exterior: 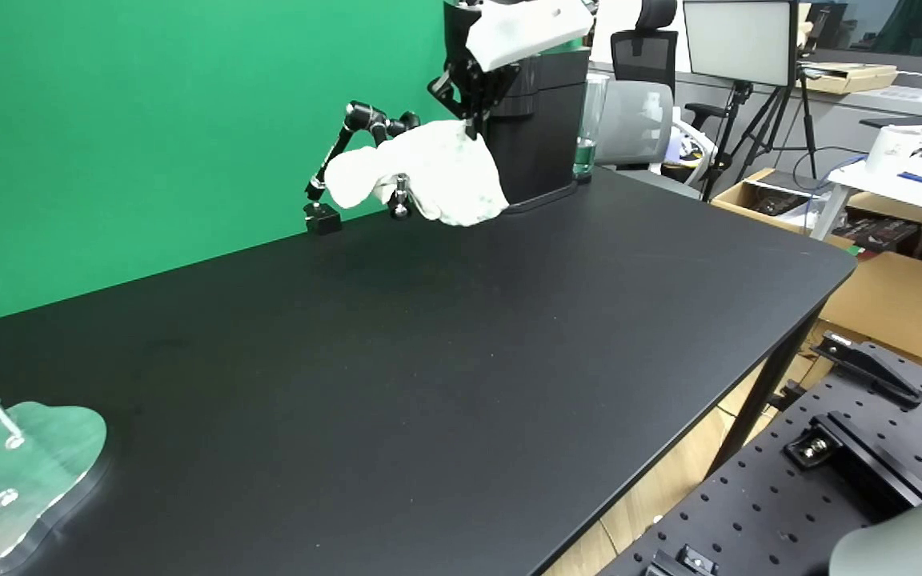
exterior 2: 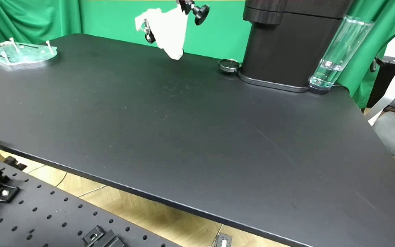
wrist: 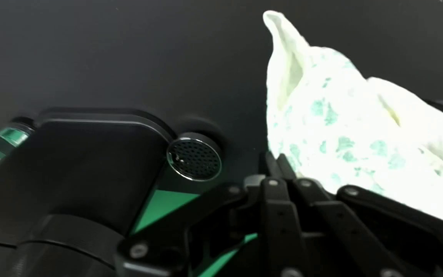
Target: Place the cloth on the table
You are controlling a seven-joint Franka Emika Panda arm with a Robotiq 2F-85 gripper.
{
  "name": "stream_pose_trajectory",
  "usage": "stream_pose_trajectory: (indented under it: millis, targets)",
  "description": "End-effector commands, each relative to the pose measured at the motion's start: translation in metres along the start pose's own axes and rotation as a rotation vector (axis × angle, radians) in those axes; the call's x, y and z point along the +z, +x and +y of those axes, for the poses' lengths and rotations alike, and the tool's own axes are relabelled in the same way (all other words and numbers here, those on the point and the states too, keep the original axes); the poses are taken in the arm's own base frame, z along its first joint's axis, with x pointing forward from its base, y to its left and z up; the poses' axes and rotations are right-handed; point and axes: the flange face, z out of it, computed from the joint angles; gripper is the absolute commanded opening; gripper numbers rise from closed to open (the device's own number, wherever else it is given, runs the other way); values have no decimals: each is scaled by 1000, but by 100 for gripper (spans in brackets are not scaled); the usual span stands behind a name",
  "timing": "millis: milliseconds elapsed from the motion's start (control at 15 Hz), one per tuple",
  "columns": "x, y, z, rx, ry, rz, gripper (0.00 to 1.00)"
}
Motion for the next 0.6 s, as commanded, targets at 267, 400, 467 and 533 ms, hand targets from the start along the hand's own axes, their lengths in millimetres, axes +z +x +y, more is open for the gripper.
stream_pose_trajectory:
  millis: [267,400,467,533]
  targets:
    - [8,-57,41,106,-127,-168,0]
    - [18,-66,43,115,-116,-200,0]
    - [21,-69,42,114,-108,-204,0]
    - [23,-69,39,108,-99,-204,0]
